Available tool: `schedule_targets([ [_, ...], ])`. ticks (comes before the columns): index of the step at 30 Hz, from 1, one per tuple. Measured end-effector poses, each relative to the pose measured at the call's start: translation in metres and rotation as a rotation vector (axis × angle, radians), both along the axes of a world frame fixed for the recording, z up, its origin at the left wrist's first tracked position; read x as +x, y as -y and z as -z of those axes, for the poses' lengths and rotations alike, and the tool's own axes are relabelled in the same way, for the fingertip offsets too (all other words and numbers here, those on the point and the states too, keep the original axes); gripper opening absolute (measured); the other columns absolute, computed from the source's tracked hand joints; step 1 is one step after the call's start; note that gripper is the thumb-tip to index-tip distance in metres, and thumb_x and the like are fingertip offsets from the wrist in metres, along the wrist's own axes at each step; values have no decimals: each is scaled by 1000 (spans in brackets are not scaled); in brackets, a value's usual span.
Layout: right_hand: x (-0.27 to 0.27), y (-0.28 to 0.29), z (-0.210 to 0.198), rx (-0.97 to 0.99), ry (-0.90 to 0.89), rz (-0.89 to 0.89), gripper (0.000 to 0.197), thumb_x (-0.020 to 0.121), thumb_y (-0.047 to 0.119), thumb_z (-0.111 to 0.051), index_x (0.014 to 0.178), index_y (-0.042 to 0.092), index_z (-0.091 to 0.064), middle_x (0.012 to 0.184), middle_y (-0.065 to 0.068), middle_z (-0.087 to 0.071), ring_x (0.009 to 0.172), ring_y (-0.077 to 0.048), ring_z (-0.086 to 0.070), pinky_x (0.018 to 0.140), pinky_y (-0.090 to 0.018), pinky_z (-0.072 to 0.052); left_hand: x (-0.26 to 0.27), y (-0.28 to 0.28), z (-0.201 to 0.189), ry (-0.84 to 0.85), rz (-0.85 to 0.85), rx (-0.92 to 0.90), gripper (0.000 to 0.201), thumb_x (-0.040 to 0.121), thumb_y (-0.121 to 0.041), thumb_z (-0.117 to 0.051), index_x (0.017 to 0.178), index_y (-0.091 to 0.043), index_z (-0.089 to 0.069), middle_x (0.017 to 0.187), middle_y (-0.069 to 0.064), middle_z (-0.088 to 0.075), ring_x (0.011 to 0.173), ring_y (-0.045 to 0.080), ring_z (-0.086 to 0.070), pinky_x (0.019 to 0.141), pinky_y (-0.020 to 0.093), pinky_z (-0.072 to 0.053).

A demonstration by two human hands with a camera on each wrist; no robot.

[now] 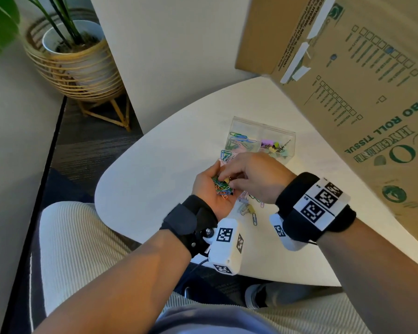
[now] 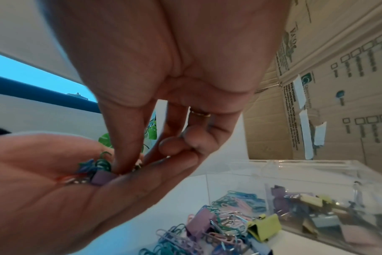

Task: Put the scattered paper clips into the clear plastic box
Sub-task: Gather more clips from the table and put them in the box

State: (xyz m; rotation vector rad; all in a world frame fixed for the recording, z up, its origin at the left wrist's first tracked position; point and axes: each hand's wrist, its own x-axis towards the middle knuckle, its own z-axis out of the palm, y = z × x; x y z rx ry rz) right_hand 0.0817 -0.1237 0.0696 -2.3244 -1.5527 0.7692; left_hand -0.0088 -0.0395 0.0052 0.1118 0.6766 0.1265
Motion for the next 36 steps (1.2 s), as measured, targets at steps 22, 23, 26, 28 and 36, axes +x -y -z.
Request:
schedule_targets([
  [22, 67, 32, 21, 495, -229, 896, 9, 83, 24, -74, 91, 19, -77, 72, 2, -68, 56, -11, -52, 56, -21, -47, -2, 6, -7, 104, 43, 0, 47, 102, -29, -32, 108, 8, -61, 104, 25, -68, 103, 37, -61, 85, 46, -52],
  [23, 76, 31, 23, 487, -178, 921, 8, 84, 26, -73, 89, 22, -76, 76, 3, -69, 62, -12, -56, 64, -26, -51, -1, 6, -7, 111, 44, 1, 47, 102, -29, -33, 108, 8, -61, 105, 26, -68, 103, 38, -61, 85, 46, -52],
  [26, 97, 29, 24, 398, -93, 942, 14, 87, 28, -70, 97, 21, -76, 95, 0, -73, 84, -18, -64, 88, -34, -54, 1, 7, -8, 116, 44, 7, 46, 102, -28, -33, 108, 8, -61, 107, 26, -67, 104, 38, -61, 86, 47, -52],
  [28, 104, 28, 25, 243, -35, 918, 26, 90, 29, -66, 113, 17, -71, 113, -3, -70, 103, -22, -63, 95, -30, -48, 1, 6, -9, 115, 45, 5, 45, 102, -28, -34, 110, 8, -61, 108, 26, -67, 104, 37, -61, 85, 47, -53],
  [36, 52, 23, -7, 405, -5, 667, 10, 90, 22, -64, 93, 24, -74, 76, 13, -65, 71, -1, -56, 70, -20, -41, 1, 1, -11, 80, 18, 23, 44, 102, -26, -33, 110, 8, -60, 106, 26, -67, 103, 37, -61, 82, 45, -54],
])
